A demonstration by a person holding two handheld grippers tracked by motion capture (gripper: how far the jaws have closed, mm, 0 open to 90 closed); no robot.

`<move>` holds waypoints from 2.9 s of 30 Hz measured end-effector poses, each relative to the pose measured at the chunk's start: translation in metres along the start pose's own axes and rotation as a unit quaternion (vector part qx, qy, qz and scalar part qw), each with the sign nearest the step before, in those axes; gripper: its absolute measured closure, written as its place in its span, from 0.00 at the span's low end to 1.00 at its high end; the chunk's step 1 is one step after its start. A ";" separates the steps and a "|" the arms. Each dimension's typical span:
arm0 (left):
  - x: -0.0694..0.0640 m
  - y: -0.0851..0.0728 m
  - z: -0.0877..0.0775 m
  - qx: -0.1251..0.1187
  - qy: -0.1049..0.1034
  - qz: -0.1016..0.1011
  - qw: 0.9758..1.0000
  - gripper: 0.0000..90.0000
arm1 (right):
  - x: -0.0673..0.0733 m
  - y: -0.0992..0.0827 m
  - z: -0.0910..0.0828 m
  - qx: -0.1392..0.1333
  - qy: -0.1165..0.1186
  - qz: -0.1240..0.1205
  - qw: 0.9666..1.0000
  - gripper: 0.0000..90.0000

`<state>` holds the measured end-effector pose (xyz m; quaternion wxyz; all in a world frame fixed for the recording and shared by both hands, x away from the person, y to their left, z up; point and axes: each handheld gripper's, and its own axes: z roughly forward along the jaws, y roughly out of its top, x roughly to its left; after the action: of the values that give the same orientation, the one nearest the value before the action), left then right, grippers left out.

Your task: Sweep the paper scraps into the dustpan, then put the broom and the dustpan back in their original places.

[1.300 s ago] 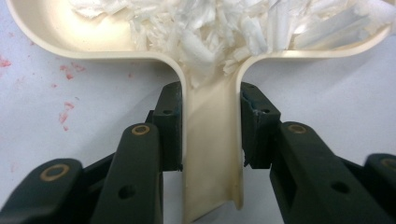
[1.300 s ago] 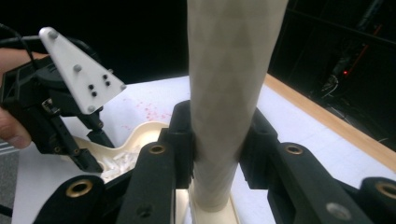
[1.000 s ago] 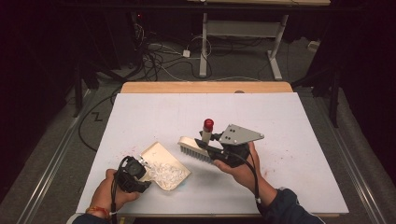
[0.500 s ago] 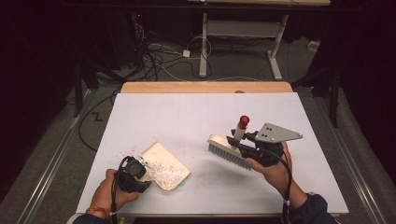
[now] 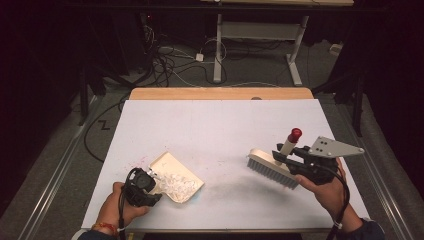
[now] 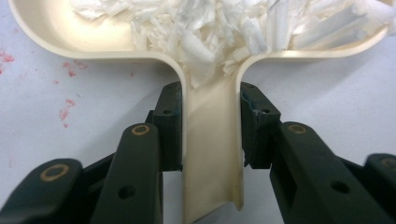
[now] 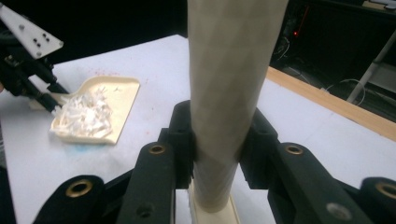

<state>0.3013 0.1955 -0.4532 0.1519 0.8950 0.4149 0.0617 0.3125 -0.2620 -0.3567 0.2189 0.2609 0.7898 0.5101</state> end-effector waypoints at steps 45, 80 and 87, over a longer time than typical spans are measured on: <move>0.023 0.033 0.019 -0.074 0.049 -0.131 0.987 0.59 | -0.049 -0.025 0.011 0.077 0.069 0.035 0.994 0.77; -0.002 -0.017 -0.002 -0.268 0.099 0.016 0.958 0.21 | -0.091 -0.019 0.081 0.102 -0.154 0.060 0.981 0.53; 0.001 -0.026 0.002 -0.288 0.101 0.013 0.952 0.21 | -0.079 -0.009 0.074 0.058 -0.157 0.043 0.985 0.49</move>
<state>0.2830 0.2115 -0.4634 0.3600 0.8078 0.3806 0.2703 0.4167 -0.2648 -0.3870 0.3018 0.3839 0.7621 0.4250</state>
